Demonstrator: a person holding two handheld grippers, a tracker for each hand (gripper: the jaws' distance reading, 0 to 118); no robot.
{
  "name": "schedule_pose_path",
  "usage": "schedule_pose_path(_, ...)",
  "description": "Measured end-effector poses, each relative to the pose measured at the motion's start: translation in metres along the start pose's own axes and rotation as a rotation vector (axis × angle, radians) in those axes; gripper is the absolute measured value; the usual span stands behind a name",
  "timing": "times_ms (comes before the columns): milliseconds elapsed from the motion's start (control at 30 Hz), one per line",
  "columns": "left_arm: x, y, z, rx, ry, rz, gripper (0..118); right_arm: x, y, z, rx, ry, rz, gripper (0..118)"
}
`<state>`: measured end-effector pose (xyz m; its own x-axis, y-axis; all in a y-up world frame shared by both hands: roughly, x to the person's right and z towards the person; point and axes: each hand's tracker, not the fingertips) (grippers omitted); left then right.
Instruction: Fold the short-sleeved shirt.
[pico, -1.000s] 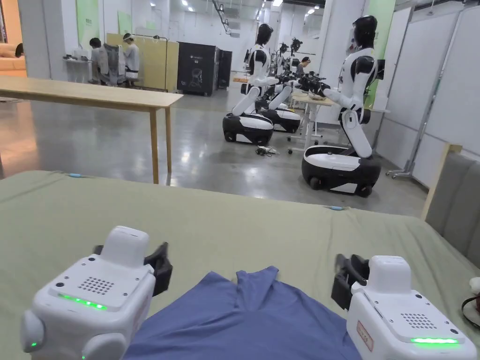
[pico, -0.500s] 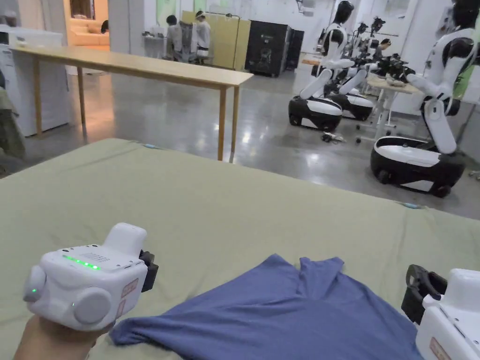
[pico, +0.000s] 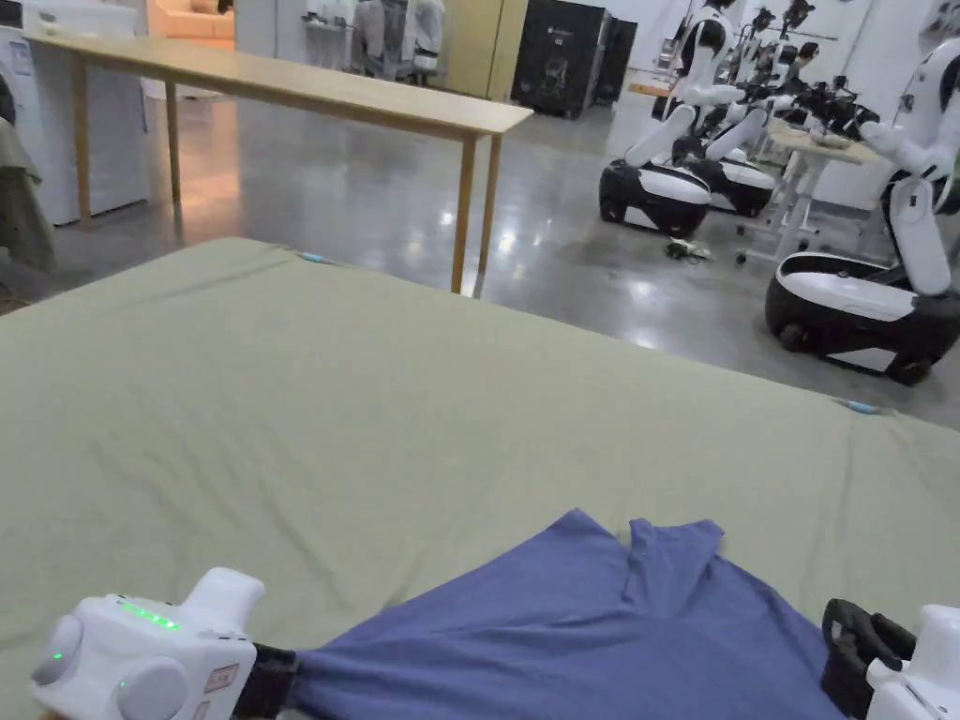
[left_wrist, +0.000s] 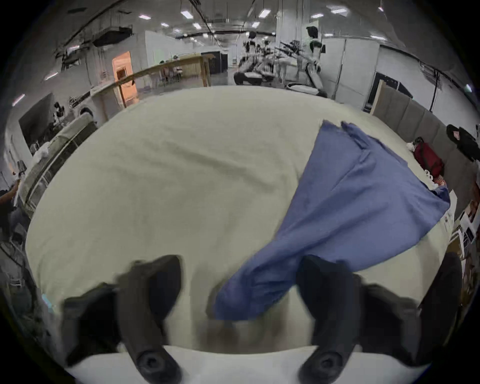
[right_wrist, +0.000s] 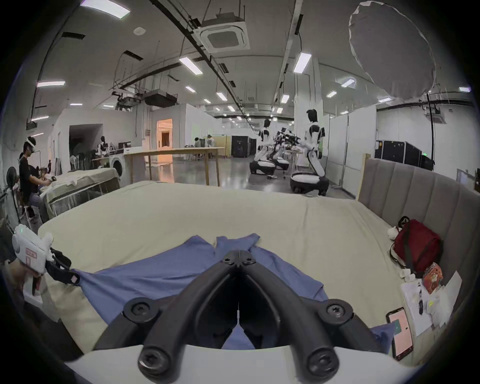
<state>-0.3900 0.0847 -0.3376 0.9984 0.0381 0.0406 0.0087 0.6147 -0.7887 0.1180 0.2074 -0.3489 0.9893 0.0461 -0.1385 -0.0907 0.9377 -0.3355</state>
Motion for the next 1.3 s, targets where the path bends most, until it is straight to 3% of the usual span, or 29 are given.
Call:
schedule_pose_path(67,-0.008,-0.005,-0.010,-0.022,-0.110,0.059,45,0.018,0.002,-0.020,-0.058,-0.024,-0.033,3)
schedule_pose_path(133,0.007,-0.004,0.008,0.026,-0.062,0.014,28,0.037,0.006,-0.049,-0.125,-0.044,-0.020,3)
schedule_pose_path(167,0.013,-0.004,0.015,0.040,-0.061,0.004,7,0.043,0.007,-0.062,-0.146,-0.056,-0.005,3)
schedule_pose_path(200,0.018,-0.005,0.024,0.078,-0.046,0.009,0,0.050,0.009,-0.081,-0.181,-0.058,0.014,3)
schedule_pose_path(300,0.030,0.003,0.055,0.140,-0.056,-0.021,0,0.073,0.014,-0.151,-0.333,0.019,0.013,7)
schedule_pose_path(333,0.036,0.004,0.065,0.162,-0.056,-0.031,0,0.079,0.014,-0.175,-0.384,0.042,0.004,18)
schedule_pose_path(367,0.040,0.004,0.071,0.162,-0.067,-0.031,0,0.085,0.014,-0.195,-0.412,0.040,0.005,45)
schedule_pose_path(400,0.036,0.012,0.077,0.159,-0.077,-0.024,0,0.090,0.012,-0.216,-0.424,0.014,0.024,81)
schedule_pose_path(433,0.039,0.014,0.080,0.167,-0.075,-0.029,0,0.095,0.009,-0.237,-0.424,0.011,0.039,92)
schedule_pose_path(600,0.040,0.022,0.077,0.163,-0.065,-0.040,0,0.102,-0.009,-0.288,-0.527,0.088,0.085,92)
schedule_pose_path(667,0.035,0.024,0.073,0.164,-0.078,-0.017,0,0.102,-0.022,-0.299,-0.548,0.075,0.092,92)
schedule_pose_path(700,0.034,0.026,0.072,0.161,-0.084,-0.009,0,0.099,-0.029,-0.303,-0.569,0.059,0.104,86)
schedule_pose_path(767,0.034,0.028,0.069,0.157,-0.082,-0.006,0,0.095,-0.037,-0.301,-0.610,0.098,0.083,46)
schedule_pose_path(800,0.032,0.027,0.067,0.156,-0.083,-0.005,0,0.091,-0.034,-0.293,-0.570,0.154,0.052,6)
schedule_pose_path(833,0.031,0.027,0.066,0.148,-0.078,-0.002,0,0.084,-0.028,-0.284,-0.547,0.100,0.088,5)
schedule_pose_path(900,0.031,0.030,0.064,0.145,-0.078,-0.003,0,0.080,-0.019,-0.270,-0.534,0.087,0.119,5)
schedule_pose_path(967,0.032,0.034,0.067,0.167,-0.081,0.000,0,0.080,-0.001,-0.248,-0.518,0.136,0.076,5)
schedule_pose_path(1033,0.033,0.049,0.072,0.187,-0.083,-0.013,0,0.079,0.027,-0.219,-0.446,0.087,0.085,5)
schedule_pose_path(1100,0.034,0.067,0.081,0.228,-0.095,-0.013,0,0.088,0.063,-0.192,-0.406,0.099,0.050,5)
schedule_pose_path(1200,0.036,0.114,0.093,0.330,-0.108,-0.023,0,0.102,0.125,-0.150,-0.300,0.053,0.081,5)
schedule_pose_path(1300,0.040,0.176,0.102,0.399,-0.102,-0.023,0,0.127,0.188,-0.110,-0.157,0.046,0.016,5)
